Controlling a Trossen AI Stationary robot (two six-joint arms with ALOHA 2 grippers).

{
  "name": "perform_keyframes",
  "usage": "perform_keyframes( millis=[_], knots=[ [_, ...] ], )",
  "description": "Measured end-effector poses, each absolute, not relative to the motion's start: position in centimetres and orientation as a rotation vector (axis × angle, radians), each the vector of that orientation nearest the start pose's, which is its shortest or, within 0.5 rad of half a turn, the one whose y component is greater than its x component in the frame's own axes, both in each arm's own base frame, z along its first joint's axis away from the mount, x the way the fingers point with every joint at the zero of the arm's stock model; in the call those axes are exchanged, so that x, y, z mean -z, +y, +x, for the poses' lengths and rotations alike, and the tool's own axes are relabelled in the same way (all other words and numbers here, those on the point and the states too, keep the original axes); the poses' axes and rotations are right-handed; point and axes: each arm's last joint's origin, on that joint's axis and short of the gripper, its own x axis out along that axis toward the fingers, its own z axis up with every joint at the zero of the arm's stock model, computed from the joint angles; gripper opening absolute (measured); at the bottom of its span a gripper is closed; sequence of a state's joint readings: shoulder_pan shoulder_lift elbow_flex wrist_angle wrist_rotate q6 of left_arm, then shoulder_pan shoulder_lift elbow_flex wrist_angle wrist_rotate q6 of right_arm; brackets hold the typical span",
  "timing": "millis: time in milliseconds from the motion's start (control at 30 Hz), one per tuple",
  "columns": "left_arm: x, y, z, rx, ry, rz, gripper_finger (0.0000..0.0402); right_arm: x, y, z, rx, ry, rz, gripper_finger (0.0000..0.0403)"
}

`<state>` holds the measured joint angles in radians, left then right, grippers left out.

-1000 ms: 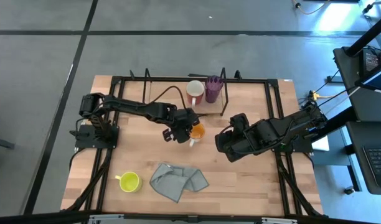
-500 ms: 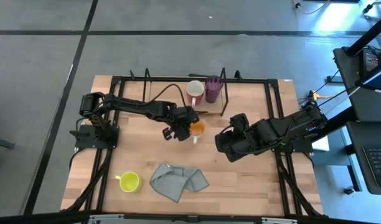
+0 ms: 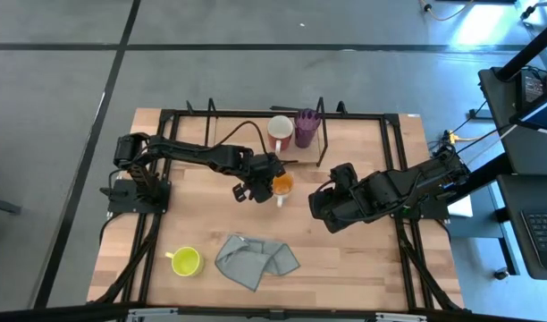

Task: Stack small to large cups/mugs on shelf
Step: Put the yellow mug on the shelf

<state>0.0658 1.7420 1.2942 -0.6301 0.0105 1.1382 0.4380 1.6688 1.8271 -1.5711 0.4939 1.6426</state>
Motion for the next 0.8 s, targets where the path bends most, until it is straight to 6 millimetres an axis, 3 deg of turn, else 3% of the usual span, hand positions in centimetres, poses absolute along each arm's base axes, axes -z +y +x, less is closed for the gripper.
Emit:
perform_keyframes(
  millis=[433, 800],
  knots=[
    [-22.71, 2.35, 35.82, 0.552, 0.967, 0.983, 0.0006, -37.20, 11.18, 27.11, 0.966, 0.835, 0.787, 0.0127],
    [-22.07, 2.53, 36.47, 0.520, 0.960, 0.997, 0.0063, -37.21, 11.18, 27.10, 0.965, 0.836, 0.787, 0.0127]
  ],
)
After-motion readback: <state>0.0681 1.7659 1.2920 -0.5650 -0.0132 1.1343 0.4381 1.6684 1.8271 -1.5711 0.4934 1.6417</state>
